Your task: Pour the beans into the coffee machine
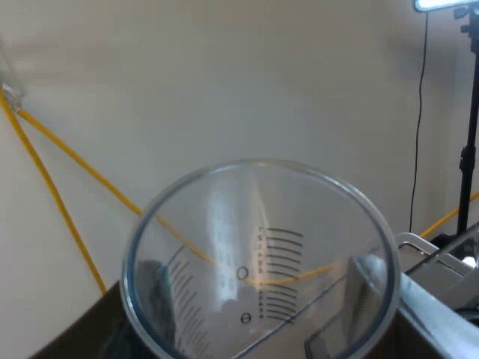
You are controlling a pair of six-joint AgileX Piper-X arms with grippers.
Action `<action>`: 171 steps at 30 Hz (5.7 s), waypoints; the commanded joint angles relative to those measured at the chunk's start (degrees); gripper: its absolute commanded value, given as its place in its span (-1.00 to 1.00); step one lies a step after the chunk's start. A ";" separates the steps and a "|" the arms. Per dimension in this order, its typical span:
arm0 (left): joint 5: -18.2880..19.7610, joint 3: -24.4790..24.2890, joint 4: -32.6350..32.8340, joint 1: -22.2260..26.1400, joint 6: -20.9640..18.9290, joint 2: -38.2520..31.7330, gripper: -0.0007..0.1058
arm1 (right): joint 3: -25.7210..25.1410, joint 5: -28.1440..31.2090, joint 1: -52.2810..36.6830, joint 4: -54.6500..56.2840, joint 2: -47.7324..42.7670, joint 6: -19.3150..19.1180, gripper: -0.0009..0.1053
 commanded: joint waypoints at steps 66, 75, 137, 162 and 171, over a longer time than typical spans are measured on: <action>7.05 -2.61 -5.29 -3.67 90.61 1.99 -0.53 | -0.57 -0.10 -0.02 0.05 -0.47 -0.74 0.50; 12.31 -2.61 -5.29 -3.67 96.71 1.99 -0.53 | -0.57 -0.10 -0.02 0.05 -0.47 -0.74 0.50; -7.66 -2.61 5.60 -3.63 23.71 -4.79 -0.53 | -0.57 -8.94 -0.02 5.97 -0.47 -3.74 0.50; -3.91 13.56 15.74 14.39 8.67 -25.65 -0.53 | -0.57 -25.12 -0.02 16.39 -0.47 0.34 0.50; 0.88 36.00 8.68 21.01 7.34 -40.14 -0.53 | -0.57 -26.98 -0.02 25.69 -0.47 0.61 0.50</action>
